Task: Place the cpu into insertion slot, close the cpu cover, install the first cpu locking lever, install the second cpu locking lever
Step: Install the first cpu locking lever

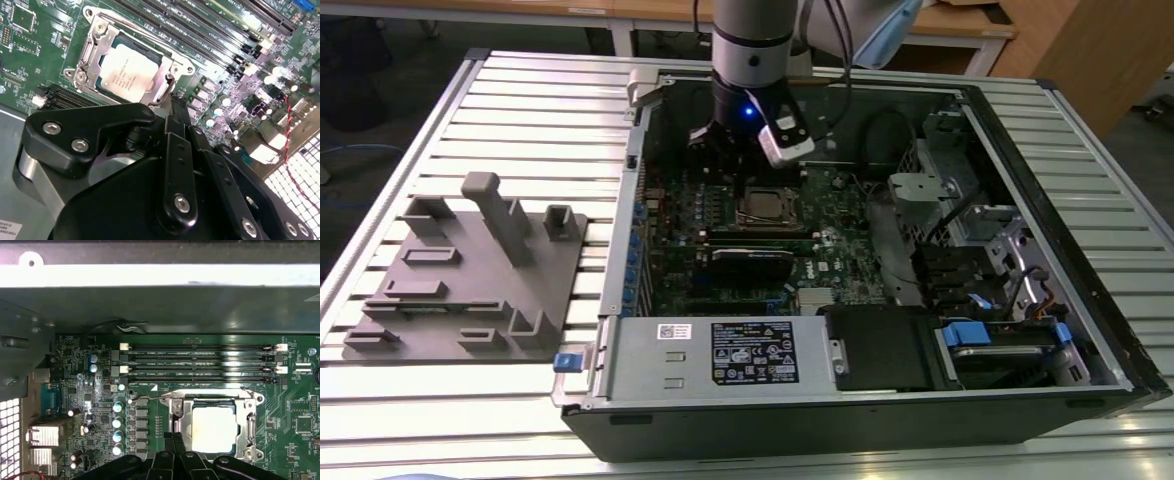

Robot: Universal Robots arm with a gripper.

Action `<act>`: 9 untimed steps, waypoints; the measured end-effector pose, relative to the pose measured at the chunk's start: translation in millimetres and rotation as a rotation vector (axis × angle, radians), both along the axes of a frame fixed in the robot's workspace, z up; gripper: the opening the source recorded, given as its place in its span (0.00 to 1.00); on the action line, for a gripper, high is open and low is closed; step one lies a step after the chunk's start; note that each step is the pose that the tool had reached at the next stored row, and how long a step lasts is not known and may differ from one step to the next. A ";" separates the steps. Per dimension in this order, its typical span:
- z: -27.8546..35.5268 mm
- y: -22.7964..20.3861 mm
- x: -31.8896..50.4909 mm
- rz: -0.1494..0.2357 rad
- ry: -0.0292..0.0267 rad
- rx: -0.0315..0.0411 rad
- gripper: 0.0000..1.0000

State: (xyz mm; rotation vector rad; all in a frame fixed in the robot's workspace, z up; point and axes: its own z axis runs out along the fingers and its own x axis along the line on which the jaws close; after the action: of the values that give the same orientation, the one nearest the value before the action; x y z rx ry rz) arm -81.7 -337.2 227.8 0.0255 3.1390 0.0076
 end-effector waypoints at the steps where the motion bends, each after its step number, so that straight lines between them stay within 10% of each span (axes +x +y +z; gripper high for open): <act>1: 0.1 0.0 -1.4 0.000 -0.0010 0.0006 0.10; 9: 0.0 0.0 -9.8 0.000 -0.0047 0.0024 0.10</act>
State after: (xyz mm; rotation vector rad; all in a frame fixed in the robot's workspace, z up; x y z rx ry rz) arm -91.5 -337.2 227.8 0.0250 3.1343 0.0113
